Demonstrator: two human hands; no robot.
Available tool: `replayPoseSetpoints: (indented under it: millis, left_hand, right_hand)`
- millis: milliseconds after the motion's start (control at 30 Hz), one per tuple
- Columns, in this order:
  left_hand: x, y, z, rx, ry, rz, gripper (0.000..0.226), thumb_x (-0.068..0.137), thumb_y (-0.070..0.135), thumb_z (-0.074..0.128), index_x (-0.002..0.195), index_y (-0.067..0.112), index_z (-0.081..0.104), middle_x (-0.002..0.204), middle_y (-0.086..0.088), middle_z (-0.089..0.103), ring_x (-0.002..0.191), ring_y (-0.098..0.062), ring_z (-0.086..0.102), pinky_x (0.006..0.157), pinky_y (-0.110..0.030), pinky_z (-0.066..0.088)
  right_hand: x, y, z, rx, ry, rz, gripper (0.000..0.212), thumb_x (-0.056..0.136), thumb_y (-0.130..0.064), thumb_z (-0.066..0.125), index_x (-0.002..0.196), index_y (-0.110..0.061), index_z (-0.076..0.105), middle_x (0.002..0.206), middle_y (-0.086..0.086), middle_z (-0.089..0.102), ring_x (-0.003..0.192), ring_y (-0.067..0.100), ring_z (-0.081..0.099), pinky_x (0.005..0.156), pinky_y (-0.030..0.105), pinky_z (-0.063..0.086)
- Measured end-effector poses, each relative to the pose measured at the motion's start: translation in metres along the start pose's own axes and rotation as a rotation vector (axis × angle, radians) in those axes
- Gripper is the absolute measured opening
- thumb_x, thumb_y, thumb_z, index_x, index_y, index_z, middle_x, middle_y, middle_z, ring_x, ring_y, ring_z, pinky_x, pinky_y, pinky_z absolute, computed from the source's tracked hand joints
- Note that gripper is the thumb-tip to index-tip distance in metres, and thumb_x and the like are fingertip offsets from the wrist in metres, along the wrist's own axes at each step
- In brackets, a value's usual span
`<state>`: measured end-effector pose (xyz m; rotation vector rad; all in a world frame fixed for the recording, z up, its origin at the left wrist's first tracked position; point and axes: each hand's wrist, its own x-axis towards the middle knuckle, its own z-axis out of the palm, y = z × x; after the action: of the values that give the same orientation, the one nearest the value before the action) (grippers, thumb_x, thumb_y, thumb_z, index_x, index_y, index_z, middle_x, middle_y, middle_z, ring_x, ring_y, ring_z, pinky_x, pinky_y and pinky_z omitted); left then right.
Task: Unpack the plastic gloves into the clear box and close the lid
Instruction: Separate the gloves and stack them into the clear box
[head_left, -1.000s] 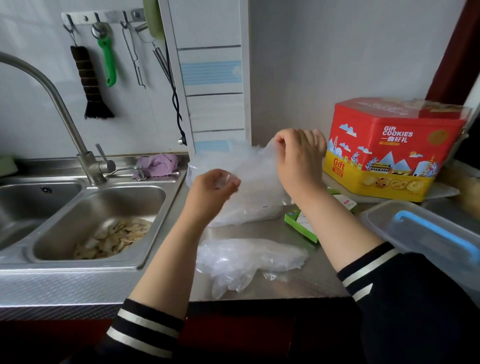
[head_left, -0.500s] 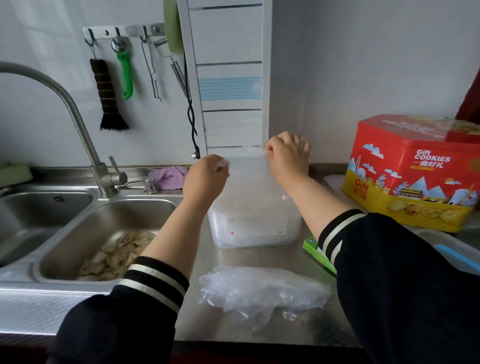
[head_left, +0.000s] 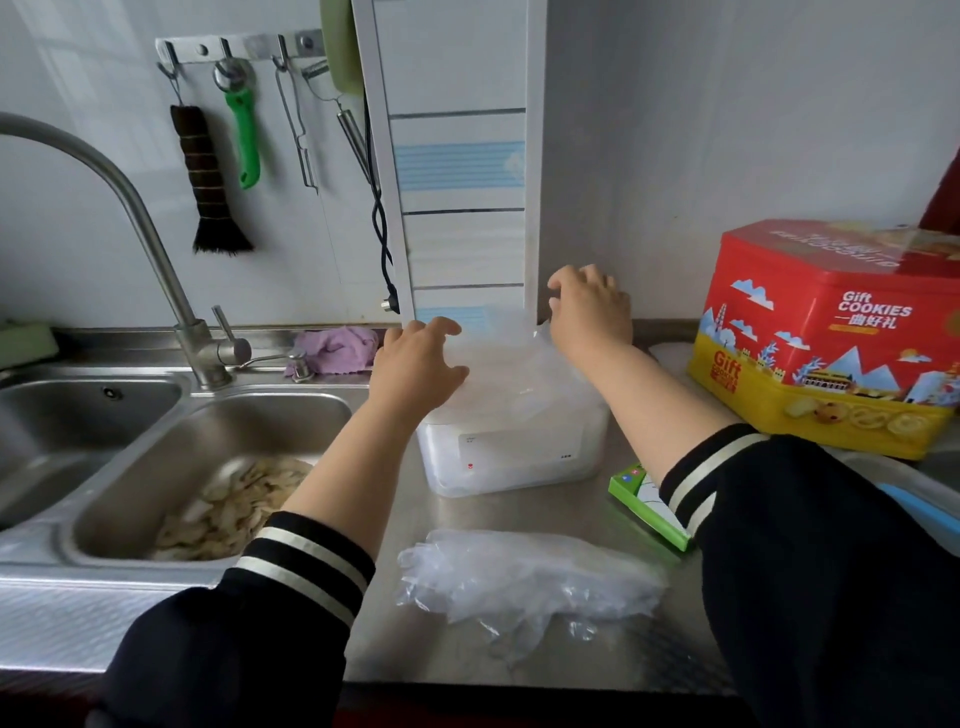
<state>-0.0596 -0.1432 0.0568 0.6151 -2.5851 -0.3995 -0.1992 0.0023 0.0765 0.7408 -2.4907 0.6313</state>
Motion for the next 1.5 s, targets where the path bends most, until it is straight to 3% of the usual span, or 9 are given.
replayPoseSetpoints:
  millis: [167,400,500,567,701,767,934,1234,1501]
  left_hand:
    - [0.000,0.000,-0.016,-0.186,0.093,0.013,0.041,0.084,0.029,0.070,0.123,0.024,0.060,0.122,-0.002,0.061,0.113,-0.027,0.049,0.094,-0.034,0.039]
    - [-0.033,0.010,-0.016,-0.217,0.563,0.180,0.016,0.091,0.019,0.058,0.102,0.016,0.069,0.111,-0.002,0.063,0.103,-0.026,0.051,0.084,-0.033,0.046]
    - [-0.074,0.024,-0.001,-0.313,0.666,0.315,0.015,0.090,0.014,0.055,0.097,0.012,0.068,0.095,0.001,0.065,0.087,-0.016,0.054,0.076,-0.026,0.044]
    - [-0.101,0.027,0.010,-0.399,0.552,0.390,0.015,0.089,0.019,0.055,0.096,0.014,0.067,0.087,0.006,0.063,0.076,-0.010,0.053,0.070,-0.024,0.044]
    - [-0.128,0.015,0.031,-0.384,-0.196,0.386,0.048,0.073,0.062,0.065,0.108,0.031,0.062,0.096,0.015,0.062,0.087,-0.004,0.056,0.078,-0.027,0.049]
    - [-0.136,0.007,0.040,-0.291,-0.410,0.368,0.063,0.064,0.062,0.076,0.116,0.030,0.059,0.105,0.012,0.061,0.097,-0.007,0.053,0.085,-0.024,0.045]
    - [-0.137,0.000,0.057,-0.179,-0.175,0.305,0.018,0.083,0.033,0.072,0.095,0.020,0.070,0.095,0.007,0.063,0.093,-0.017,0.056,0.078,-0.031,0.045]
    - [-0.144,0.008,0.073,-0.363,0.077,0.139,0.010,0.090,0.027,0.066,0.096,0.020,0.066,0.094,0.007,0.069,0.090,-0.014,0.062,0.073,-0.030,0.046]
    - [-0.154,0.009,0.073,-0.403,0.185,0.255,0.008,0.087,0.023,0.070,0.093,0.019,0.069,0.095,0.013,0.062,0.089,0.000,0.053,0.077,-0.013,0.041]
  right_hand:
    - [-0.012,0.009,-0.027,0.306,-0.038,0.066,0.023,0.098,-0.020,0.047,0.118,-0.014,0.057,0.124,0.008,0.055,0.114,0.027,0.051,0.095,0.035,0.042]
    - [-0.085,0.000,-0.052,0.598,0.027,-0.071,0.012,0.095,-0.019,0.054,0.103,-0.019,0.062,0.096,-0.007,0.062,0.080,0.011,0.055,0.073,0.022,0.043]
    - [-0.132,0.003,-0.046,0.649,-0.152,-0.154,0.004,0.091,-0.029,0.061,0.093,-0.026,0.062,0.088,-0.016,0.061,0.074,0.006,0.054,0.072,0.020,0.045]
    - [-0.153,0.012,-0.041,0.576,-0.477,-0.168,0.020,0.082,-0.045,0.069,0.093,-0.031,0.061,0.094,-0.017,0.061,0.084,0.004,0.057,0.079,0.029,0.050]
    - [-0.178,0.032,-0.029,0.202,-0.903,-0.241,0.082,0.064,-0.059,0.078,0.132,-0.028,0.044,0.133,-0.009,0.045,0.121,0.009,0.044,0.103,0.033,0.041]
    - [-0.188,0.039,-0.021,0.225,-0.869,-0.225,0.063,0.073,-0.045,0.077,0.126,-0.029,0.048,0.125,-0.010,0.048,0.116,0.010,0.048,0.099,0.032,0.042]
    - [-0.192,0.047,-0.010,0.532,-0.576,-0.016,0.017,0.079,-0.031,0.075,0.085,-0.032,0.059,0.083,-0.017,0.062,0.081,0.006,0.058,0.080,0.033,0.047]
    - [-0.203,0.052,0.003,0.773,-0.226,0.205,0.018,0.086,-0.025,0.071,0.100,-0.026,0.060,0.087,-0.017,0.061,0.080,0.002,0.057,0.068,0.013,0.041]
    - [-0.205,0.051,0.004,0.757,-0.200,0.127,0.019,0.088,-0.026,0.067,0.082,-0.041,0.058,0.089,-0.022,0.066,0.071,0.000,0.056,0.069,0.021,0.044]
